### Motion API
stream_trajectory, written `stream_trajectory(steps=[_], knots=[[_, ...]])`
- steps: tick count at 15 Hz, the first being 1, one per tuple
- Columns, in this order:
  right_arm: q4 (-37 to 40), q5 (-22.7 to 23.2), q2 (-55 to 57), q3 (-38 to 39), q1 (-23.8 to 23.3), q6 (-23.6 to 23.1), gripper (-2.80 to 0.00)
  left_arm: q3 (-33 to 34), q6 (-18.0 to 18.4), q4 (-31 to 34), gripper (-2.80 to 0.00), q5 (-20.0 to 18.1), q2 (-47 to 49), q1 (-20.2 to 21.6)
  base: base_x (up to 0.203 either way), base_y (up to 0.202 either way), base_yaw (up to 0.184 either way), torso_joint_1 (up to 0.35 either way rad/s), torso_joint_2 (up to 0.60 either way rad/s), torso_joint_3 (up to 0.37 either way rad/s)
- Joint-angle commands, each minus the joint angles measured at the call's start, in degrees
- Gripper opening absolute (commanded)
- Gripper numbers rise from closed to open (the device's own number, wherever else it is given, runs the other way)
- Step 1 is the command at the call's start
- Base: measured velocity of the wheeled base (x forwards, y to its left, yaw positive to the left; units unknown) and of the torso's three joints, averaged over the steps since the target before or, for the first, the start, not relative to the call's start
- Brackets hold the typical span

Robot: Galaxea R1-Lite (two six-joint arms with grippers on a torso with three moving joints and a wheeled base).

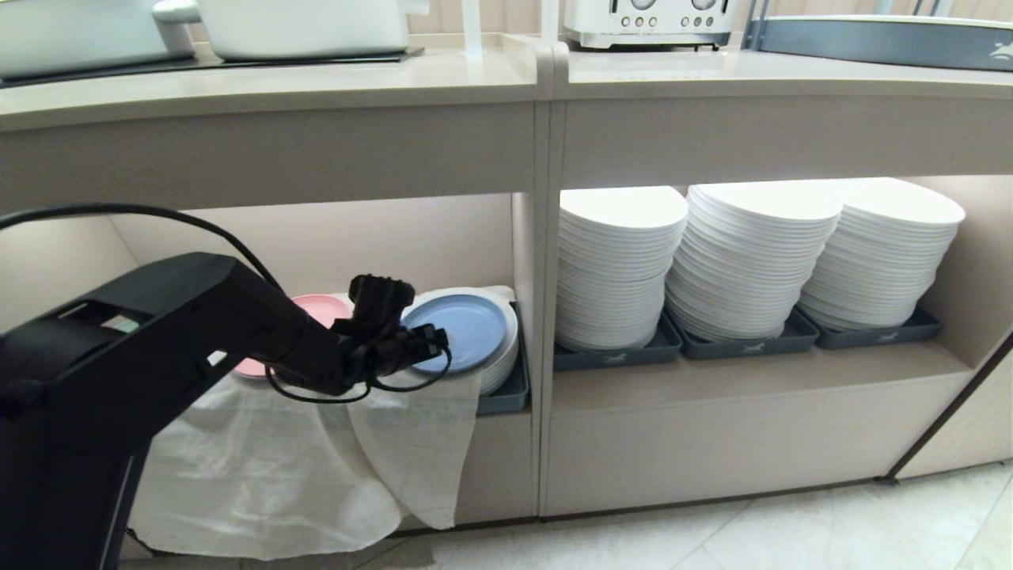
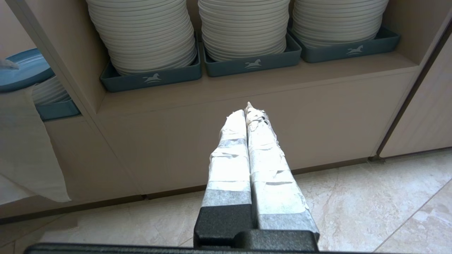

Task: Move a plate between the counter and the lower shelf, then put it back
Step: Pick up the plate in the cupboard

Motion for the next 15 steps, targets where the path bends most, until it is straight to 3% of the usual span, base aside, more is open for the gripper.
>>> stream_trajectory(steps=[1, 15], knots=[[0.0, 0.0, 0.0, 0.0, 0.0, 0.0, -2.8, -1.6, -0.2, -0.2, 0.0, 0.1, 0.7, -0.1, 0.0, 0.0, 0.0, 0.0, 0.0, 0.0], [0.0, 0.0, 0.0, 0.0, 0.0, 0.0, -2.8, -2.4, -0.1, -0.2, 0.0, 0.6, 2.7, 0.0, 0.0, 0.0, 0.0, 0.0, 0.0, 0.0]])
